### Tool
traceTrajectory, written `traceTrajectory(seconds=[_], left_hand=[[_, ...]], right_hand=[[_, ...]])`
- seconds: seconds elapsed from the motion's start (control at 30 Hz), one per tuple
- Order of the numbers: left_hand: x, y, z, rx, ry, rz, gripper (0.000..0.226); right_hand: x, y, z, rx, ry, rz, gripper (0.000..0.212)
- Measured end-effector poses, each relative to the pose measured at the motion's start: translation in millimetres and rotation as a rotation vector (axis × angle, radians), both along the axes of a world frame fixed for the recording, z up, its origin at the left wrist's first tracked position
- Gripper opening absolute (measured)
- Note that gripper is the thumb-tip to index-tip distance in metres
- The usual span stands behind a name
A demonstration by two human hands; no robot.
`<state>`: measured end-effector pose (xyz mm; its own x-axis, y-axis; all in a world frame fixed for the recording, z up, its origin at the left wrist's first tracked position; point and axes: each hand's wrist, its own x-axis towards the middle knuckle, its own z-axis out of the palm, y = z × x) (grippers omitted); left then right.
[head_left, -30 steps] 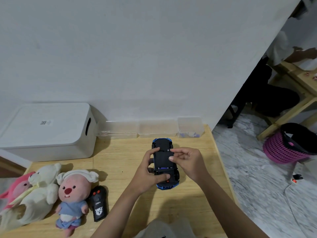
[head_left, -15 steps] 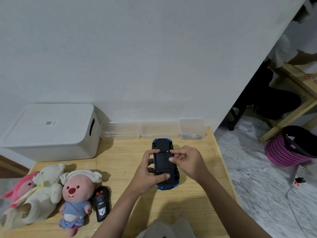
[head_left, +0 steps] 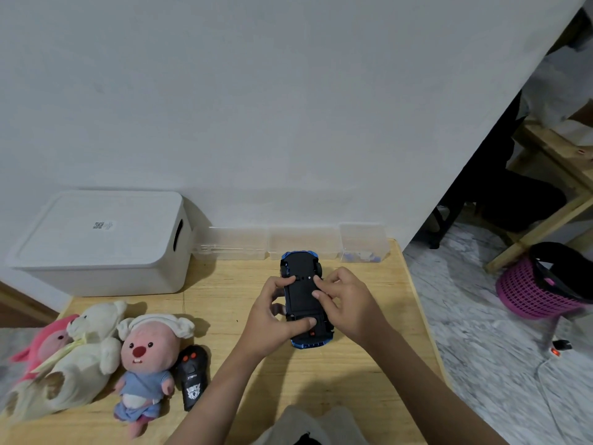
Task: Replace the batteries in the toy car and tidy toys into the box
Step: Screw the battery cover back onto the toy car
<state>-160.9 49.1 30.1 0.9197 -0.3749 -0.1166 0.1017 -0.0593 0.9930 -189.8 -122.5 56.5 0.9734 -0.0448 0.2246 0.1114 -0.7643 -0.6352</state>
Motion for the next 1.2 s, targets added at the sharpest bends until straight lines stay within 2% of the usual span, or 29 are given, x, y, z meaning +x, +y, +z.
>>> traceTrajectory(seconds=[0.1, 0.23, 0.3, 0.63, 0.8, 0.93, 1.1, 1.2], left_hand=[[2.1, 0.0, -0.6, -0.019, -0.031, 0.016, 0.053], [4.3, -2.7, 0.0, -0.014, -0.060, 0.084, 0.014], [5.0, -4.2, 1.3, 0.007, -0.063, 0.102, 0.006], [10.6, -6.3, 2.9, 0.133, -0.115, 0.140, 0.017], [6.1, -5.5, 3.2, 0.144, -0.110, 0.138, 0.015], [1.6, -3.5, 4.7, 0.148, -0.109, 0.045, 0.032], [-4.6, -4.2, 4.8, 0.142, -0.124, 0.014, 0.035], [-8.0, -6.7, 4.3, 0.134, -0.088, 0.026, 0.033]], right_hand=[[-0.4, 2.0, 0.7, 0.083, -0.003, -0.038, 0.027], [-1.7, 3.8, 0.2, 0.110, 0.001, -0.057, 0.025], [-2.4, 5.0, 0.2, 0.103, -0.008, -0.063, 0.024], [-6.5, 20.6, 0.8, -0.049, -0.104, -0.015, 0.013], [-8.1, 20.9, -1.8, -0.063, -0.100, 0.012, 0.015], [-10.3, 17.9, -8.5, -0.056, -0.090, -0.009, 0.022], [-17.9, 13.3, -13.8, 0.133, -0.062, -0.033, 0.028], [-20.4, 5.6, -21.0, 0.245, -0.068, -0.132, 0.028]])
